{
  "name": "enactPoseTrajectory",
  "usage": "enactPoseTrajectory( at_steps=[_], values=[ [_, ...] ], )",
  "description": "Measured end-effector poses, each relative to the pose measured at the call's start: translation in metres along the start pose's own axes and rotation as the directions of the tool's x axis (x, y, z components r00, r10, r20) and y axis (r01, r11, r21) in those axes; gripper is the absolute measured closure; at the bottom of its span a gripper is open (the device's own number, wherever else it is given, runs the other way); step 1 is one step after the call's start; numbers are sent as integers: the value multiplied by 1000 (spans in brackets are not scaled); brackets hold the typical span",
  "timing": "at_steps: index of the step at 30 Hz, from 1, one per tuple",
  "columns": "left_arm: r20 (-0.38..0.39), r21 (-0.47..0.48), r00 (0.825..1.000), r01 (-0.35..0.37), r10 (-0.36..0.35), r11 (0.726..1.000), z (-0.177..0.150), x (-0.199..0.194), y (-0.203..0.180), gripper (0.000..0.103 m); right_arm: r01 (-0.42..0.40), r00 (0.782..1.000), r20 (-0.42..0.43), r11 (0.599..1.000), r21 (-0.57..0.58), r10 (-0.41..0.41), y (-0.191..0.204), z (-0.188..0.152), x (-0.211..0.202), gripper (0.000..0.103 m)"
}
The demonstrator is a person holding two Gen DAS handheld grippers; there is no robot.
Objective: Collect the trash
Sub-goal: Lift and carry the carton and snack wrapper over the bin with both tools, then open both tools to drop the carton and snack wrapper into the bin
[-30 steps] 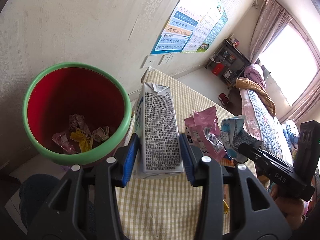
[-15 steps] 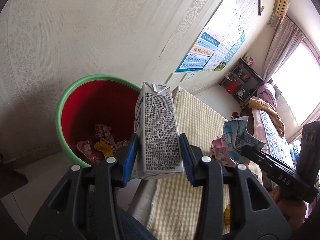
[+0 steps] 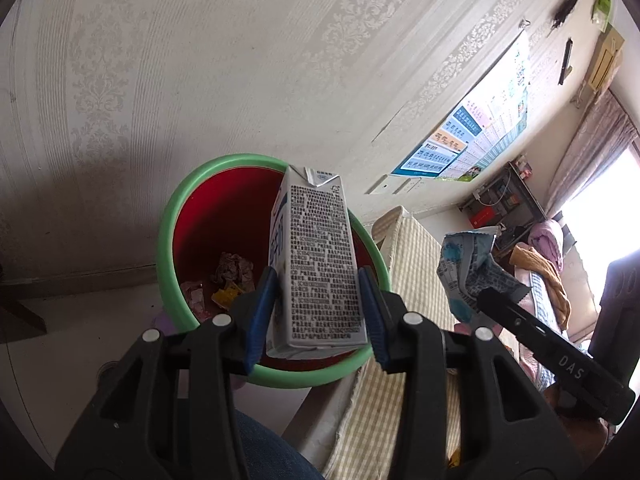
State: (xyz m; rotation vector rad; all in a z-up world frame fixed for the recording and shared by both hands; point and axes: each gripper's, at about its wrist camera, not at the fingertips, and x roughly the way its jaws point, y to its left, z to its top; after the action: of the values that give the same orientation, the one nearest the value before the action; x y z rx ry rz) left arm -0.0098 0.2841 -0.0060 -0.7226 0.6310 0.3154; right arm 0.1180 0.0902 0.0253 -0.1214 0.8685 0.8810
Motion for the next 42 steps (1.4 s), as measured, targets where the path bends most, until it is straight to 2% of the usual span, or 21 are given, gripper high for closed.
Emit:
enactPoseTrajectory(
  at_steps=[5, 12, 21, 22, 23, 24, 25, 26, 28, 32, 34, 35, 38, 42],
  values=[
    [21, -41, 1000, 10, -10, 999, 3, 2, 9, 63, -13, 1000, -7, 1000, -1, 13, 5, 8, 16, 78],
    [70, -43, 997, 21, -18, 999, 1, -8, 11, 62, -45, 999, -24, 999, -22, 45, 20, 16, 37, 78],
    [57, -105, 997, 50, -44, 993, 3, -7, 25, 62, -60, 997, -59, 997, -41, 58, 34, 18, 61, 75],
    [59, -114, 997, 52, -45, 992, 2, -7, 27, 59, -54, 997, -60, 998, -38, 52, 33, 19, 63, 74],
    [64, -125, 997, 57, -49, 991, 2, -8, 29, 46, -49, 997, -62, 998, -34, 47, 32, 19, 64, 65],
    [74, -136, 996, 65, -56, 988, 2, -10, 31, 41, -48, 997, -64, 998, -29, 46, 31, 18, 64, 60],
    [81, -146, 995, 69, -58, 987, 2, -11, 33, 35, -43, 997, -63, 999, -23, 41, 29, 17, 63, 49],
    [85, -153, 995, 68, -56, 986, 2, -12, 34, 31, -35, 998, -59, 999, -15, 34, 26, 15, 62, 44],
    [88, -163, 995, 69, -55, 984, 1, -13, 36, 26, -31, 997, -64, 1000, -2, 31, 22, 12, 60, 41],
    [89, -146, 995, 55, -43, 988, 1, -13, 32, 15, -12, 998, -66, 1000, 15, 13, 15, 6, 52, 29],
    [76, -128, 996, 48, -38, 991, 2, -11, 28, 7, -3, 998, -60, 1000, 23, 4, 12, 4, 45, 17],
    [66, -123, 997, 44, -36, 991, 2, -8, 27, 6, 5, 999, -53, 1000, 29, -3, 10, 3, 41, 12],
    [42, -120, 999, 32, -27, 992, 2, -4, 25, 6, 24, 999, -43, 999, 38, -23, 5, -4, 28, 8],
    [47, -103, 999, 5, 0, 995, 0, -8, 20, 6, 51, 998, -38, 996, 66, -49, -9, -16, 10, 7]
  ],
)
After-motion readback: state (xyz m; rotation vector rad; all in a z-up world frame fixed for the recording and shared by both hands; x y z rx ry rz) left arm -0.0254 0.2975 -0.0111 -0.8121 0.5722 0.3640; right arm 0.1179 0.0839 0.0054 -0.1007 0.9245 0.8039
